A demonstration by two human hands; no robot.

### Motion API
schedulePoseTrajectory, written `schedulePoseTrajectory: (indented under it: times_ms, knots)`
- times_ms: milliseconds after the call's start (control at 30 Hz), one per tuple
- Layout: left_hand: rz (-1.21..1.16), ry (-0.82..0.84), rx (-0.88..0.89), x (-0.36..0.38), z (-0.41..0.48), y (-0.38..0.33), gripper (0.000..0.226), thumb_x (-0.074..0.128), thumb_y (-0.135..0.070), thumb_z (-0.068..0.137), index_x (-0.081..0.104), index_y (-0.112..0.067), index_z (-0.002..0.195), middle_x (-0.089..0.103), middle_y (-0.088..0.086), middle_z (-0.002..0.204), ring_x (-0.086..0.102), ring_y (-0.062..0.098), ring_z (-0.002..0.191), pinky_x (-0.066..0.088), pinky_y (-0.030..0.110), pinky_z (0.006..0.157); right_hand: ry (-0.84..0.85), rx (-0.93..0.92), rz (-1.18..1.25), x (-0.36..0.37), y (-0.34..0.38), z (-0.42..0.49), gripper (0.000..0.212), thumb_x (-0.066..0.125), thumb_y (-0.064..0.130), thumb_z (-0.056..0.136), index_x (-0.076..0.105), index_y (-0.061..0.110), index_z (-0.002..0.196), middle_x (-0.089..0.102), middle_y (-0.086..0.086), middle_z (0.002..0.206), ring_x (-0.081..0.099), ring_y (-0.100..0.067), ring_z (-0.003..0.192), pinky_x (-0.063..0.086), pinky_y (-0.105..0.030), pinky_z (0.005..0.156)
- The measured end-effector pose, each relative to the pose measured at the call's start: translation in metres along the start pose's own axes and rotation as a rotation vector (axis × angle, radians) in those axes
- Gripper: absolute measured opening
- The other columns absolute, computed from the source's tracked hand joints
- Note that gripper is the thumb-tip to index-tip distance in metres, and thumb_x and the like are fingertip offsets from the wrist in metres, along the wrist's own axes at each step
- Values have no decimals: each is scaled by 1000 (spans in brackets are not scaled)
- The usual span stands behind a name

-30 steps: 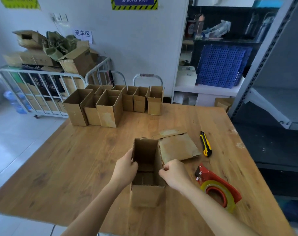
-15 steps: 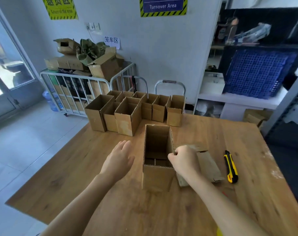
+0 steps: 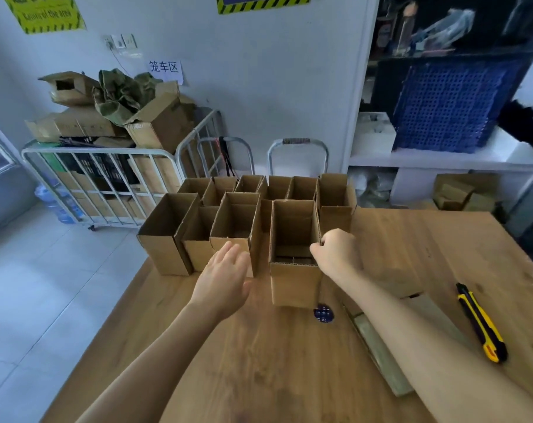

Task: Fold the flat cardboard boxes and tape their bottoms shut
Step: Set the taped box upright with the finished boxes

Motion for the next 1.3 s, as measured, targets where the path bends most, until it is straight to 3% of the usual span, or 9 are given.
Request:
schedulePoseTrajectory:
  times_ms: [100, 367, 567, 733, 867, 1067, 1200, 1300]
  knots:
    - [0, -12, 42, 7, 17, 16, 54, 50, -37, 97, 35, -22, 146, 27, -2, 156, 9, 20, 148, 3, 31, 113, 1, 32, 2, 21, 11, 26, 39, 58, 16, 93, 46, 15, 56, 47, 0, 58, 47, -10, 52, 28, -18, 42]
    - [5, -48, 137, 29, 36, 38, 51, 53, -27, 96, 40, -16, 144, 35, 4, 153, 18, 25, 147, 12, 34, 116, 18, 85, -70, 63, 24, 64, 35, 56, 11, 91, 44, 13, 58, 44, 1, 58, 41, -9, 50, 23, -20, 40]
    - [124, -7, 213, 45, 36, 41, 50, 73, -19, 80, 59, -8, 127, 57, 12, 134, 45, 32, 133, 39, 44, 108, 7, 117, -58, 77, 23, 71, 34, 54, 13, 94, 48, 10, 61, 44, 1, 58, 41, -9, 50, 24, -20, 42]
    - [123, -59, 294, 34, 33, 25, 53, 80, -28, 72, 65, -9, 119, 64, 10, 123, 55, 29, 123, 38, 39, 104, -23, 83, 11, 68, 18, 63, 53, 41, 39, 102, 46, 13, 56, 48, 0, 56, 49, -12, 54, 28, -21, 44]
    - [121, -41, 329, 27, 31, 5, 59, 80, -40, 70, 66, -10, 119, 65, 9, 122, 57, 29, 122, 44, 40, 100, -78, 74, 76, 41, -3, 46, 56, 39, 38, 103, 45, 13, 54, 47, 0, 54, 48, -11, 52, 27, -22, 45]
    - [70, -16, 423, 29, 26, -50, 58, 76, -42, 75, 65, -8, 120, 64, 9, 124, 56, 28, 123, 44, 37, 100, -107, 91, 27, -8, -75, -1, 49, 42, 31, 101, 40, 12, 56, 41, -2, 53, 41, -17, 49, 26, -26, 45]
    - [-55, 69, 434, 43, 27, -101, 63, 48, -54, 94, 40, -18, 145, 37, 1, 152, 25, 20, 145, 19, 32, 115, -138, 190, -86, -43, -142, -32, 47, 44, 30, 99, 39, 10, 57, 41, -4, 57, 47, -31, 63, 24, -36, 54]
    - [-76, 119, 462, 58, 36, -138, 67, 40, -60, 94, 32, -21, 148, 28, -1, 156, 15, 18, 147, 16, 32, 117, -173, 239, -124, -56, -192, -47, 44, 47, 27, 97, 45, 7, 58, 51, -11, 60, 50, -33, 66, 29, -38, 55]
Point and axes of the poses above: each hand's wrist, its own z-axis towards the middle knuckle, its own x-axis out of the palm, y = z × x, the point moved 7 cm from there along z, towards the middle knuckle
